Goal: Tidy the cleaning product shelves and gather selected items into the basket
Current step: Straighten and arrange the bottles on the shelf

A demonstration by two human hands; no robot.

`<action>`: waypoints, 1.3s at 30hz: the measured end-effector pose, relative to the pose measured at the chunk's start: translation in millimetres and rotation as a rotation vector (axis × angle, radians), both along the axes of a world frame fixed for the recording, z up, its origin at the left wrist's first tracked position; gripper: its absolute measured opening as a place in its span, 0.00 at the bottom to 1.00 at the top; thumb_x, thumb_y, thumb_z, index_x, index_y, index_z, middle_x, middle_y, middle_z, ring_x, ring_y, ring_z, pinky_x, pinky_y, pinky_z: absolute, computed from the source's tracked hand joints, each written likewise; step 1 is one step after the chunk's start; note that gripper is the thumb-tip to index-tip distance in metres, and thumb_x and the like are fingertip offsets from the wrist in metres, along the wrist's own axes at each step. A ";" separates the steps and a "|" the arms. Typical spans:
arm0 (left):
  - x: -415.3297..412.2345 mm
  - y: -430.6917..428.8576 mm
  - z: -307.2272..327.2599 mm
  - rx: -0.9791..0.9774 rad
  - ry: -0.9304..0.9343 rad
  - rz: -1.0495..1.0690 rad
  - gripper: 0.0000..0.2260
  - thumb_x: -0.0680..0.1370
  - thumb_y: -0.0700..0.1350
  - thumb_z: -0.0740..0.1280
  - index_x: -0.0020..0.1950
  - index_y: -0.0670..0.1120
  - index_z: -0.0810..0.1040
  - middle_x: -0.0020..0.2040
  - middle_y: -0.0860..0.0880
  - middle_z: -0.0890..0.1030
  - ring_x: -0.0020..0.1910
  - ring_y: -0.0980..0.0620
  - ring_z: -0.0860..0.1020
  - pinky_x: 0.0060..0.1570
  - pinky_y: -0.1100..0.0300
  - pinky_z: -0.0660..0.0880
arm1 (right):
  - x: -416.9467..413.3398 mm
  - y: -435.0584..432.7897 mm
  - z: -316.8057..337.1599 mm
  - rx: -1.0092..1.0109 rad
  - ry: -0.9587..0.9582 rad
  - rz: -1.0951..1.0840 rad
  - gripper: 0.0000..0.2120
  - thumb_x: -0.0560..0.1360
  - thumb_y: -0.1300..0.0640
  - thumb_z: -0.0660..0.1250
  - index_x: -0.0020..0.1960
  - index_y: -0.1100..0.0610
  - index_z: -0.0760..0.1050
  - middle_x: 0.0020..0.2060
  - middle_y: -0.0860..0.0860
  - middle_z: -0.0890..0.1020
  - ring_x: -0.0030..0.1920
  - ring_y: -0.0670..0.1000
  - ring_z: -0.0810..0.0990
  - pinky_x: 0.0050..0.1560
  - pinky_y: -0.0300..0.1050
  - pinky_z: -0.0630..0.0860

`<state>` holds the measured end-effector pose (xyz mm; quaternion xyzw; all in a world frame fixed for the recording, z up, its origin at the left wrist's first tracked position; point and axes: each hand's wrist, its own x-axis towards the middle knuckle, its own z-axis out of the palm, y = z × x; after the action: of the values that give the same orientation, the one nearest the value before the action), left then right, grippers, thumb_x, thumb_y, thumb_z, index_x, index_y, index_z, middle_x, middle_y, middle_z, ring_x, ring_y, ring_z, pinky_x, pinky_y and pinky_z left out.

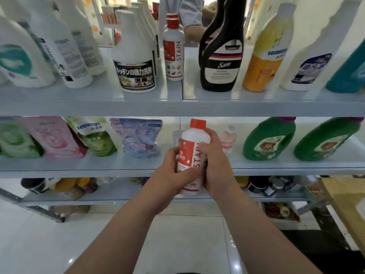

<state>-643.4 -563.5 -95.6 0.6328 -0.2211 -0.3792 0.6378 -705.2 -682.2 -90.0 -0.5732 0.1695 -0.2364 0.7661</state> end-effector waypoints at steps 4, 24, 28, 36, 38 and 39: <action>32.4 32.1 0.2 0.146 -0.434 0.033 0.27 0.60 0.62 0.76 0.56 0.66 0.72 0.48 0.61 0.83 0.46 0.62 0.83 0.44 0.62 0.82 | 20.0 14.4 6.7 -0.255 0.066 0.048 0.13 0.68 0.38 0.66 0.52 0.32 0.78 0.50 0.41 0.84 0.53 0.45 0.84 0.47 0.41 0.82; 111.9 123.7 3.8 0.203 -0.619 -0.135 0.33 0.64 0.59 0.81 0.62 0.71 0.67 0.48 0.60 0.80 0.44 0.60 0.83 0.36 0.67 0.79 | 87.4 72.1 51.9 -1.172 0.303 -0.020 0.15 0.81 0.42 0.53 0.40 0.49 0.67 0.34 0.49 0.75 0.37 0.48 0.76 0.40 0.49 0.75; 109.7 113.3 17.1 0.268 -0.801 -0.057 0.38 0.68 0.61 0.79 0.68 0.73 0.58 0.50 0.67 0.74 0.45 0.63 0.78 0.40 0.68 0.74 | 97.7 70.3 60.3 -0.925 0.325 -0.139 0.17 0.84 0.49 0.60 0.38 0.52 0.69 0.34 0.49 0.75 0.36 0.45 0.73 0.41 0.47 0.72; 96.3 83.6 22.6 -0.178 -0.201 0.022 0.22 0.73 0.70 0.64 0.67 0.77 0.70 0.64 0.61 0.80 0.63 0.52 0.81 0.58 0.42 0.81 | 66.7 69.8 35.8 -0.449 0.038 -0.040 0.13 0.79 0.40 0.65 0.63 0.30 0.75 0.57 0.36 0.82 0.59 0.40 0.82 0.55 0.37 0.81; 94.0 68.2 27.6 -0.212 -0.136 0.021 0.20 0.75 0.66 0.66 0.67 0.76 0.71 0.67 0.58 0.79 0.65 0.50 0.80 0.60 0.39 0.79 | 58.0 60.8 29.2 -0.444 0.071 0.012 0.29 0.75 0.38 0.69 0.74 0.34 0.66 0.64 0.36 0.80 0.65 0.41 0.80 0.62 0.45 0.80; 92.6 59.0 29.7 -0.230 -0.117 0.020 0.19 0.76 0.62 0.66 0.67 0.76 0.72 0.68 0.57 0.78 0.65 0.49 0.79 0.60 0.39 0.79 | 54.7 54.7 29.5 -0.455 0.074 0.020 0.34 0.74 0.38 0.69 0.77 0.36 0.63 0.65 0.37 0.79 0.66 0.42 0.79 0.65 0.49 0.79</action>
<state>-550.7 -504.5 -65.8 0.5787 -0.2938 -0.3076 0.6959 -650.5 -627.4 -60.4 -0.7410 0.1340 -0.2396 0.6128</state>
